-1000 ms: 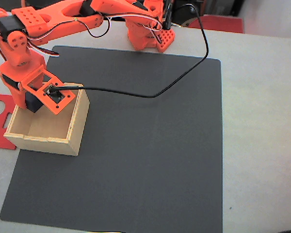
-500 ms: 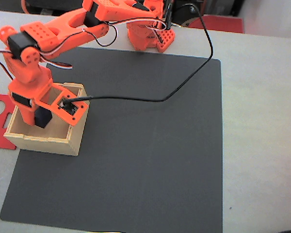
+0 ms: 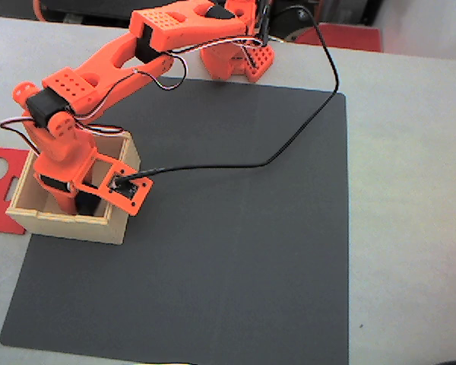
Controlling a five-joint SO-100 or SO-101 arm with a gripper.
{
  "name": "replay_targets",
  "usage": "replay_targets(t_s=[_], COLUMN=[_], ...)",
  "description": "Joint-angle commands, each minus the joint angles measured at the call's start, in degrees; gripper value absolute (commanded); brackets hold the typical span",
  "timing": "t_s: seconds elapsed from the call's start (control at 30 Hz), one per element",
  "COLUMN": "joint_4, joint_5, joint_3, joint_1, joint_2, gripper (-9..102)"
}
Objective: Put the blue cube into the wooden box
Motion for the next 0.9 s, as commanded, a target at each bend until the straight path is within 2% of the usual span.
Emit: replay_targets(t_s=[0.0,0.43,0.63,0.77,0.87], joint_4=[0.70,0.88,8.00,8.17,8.35], joint_5=[-0.70,-0.53,0.00,0.79,1.58], joint_3=[-2.99,-3.16,-15.64,-15.64,-15.29], joint_1=[-0.53,-1.05,-2.29,-3.08,-3.43], joint_2=[0.79,-0.44,0.35,5.54,8.17], gripper=[11,19,9,1,0])
